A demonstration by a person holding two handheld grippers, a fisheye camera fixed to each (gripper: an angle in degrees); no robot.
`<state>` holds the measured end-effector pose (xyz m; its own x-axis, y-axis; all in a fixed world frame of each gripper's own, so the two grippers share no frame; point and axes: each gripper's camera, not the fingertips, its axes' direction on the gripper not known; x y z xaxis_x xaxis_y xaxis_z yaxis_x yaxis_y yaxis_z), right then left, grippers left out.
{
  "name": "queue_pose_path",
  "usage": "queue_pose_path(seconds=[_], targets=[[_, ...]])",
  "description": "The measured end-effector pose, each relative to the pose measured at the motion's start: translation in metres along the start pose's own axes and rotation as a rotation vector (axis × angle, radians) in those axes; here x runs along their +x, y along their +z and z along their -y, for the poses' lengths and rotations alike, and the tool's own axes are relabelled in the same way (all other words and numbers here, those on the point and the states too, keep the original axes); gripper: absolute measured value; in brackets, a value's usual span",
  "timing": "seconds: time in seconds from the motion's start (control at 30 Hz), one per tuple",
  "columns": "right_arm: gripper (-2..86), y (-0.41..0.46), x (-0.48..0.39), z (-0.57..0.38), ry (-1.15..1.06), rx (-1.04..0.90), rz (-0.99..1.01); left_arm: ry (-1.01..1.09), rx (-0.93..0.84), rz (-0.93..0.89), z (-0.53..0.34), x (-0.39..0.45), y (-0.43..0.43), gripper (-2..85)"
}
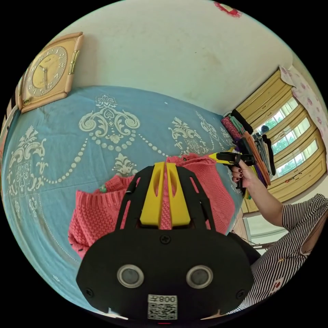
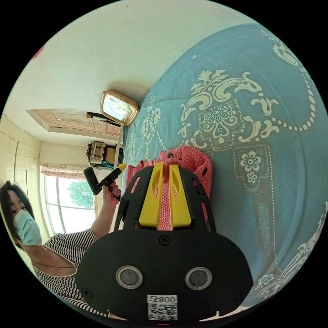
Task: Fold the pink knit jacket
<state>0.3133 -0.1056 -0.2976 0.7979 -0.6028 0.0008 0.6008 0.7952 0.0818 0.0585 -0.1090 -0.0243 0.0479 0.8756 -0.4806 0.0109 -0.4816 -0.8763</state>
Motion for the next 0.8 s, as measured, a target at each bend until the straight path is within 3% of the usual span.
queue_pose_path(seconds=[0.3, 0.5, 0.6, 0.8], targets=[[8.4, -0.026, -0.022, -0.024, -0.002, 0.139, 0.097, -0.097, -0.089, 0.177, -0.076, -0.03, -0.026, 2.8], [8.3, 0.027, -0.087, -0.012, -0.19, -0.058, -0.232, -0.116, -0.066, 0.417, -0.079, -0.032, -0.049, 5.3], [6.8, 0.063, -0.103, -0.003, -0.238, -0.151, -0.352, -0.165, -0.186, 0.438, -0.077, -0.053, -0.025, 2.2], [1.0, 0.095, -0.114, 0.009, -0.263, -0.235, -0.469, -0.158, -0.163, 0.425, -0.056, -0.064, -0.033, 0.7]])
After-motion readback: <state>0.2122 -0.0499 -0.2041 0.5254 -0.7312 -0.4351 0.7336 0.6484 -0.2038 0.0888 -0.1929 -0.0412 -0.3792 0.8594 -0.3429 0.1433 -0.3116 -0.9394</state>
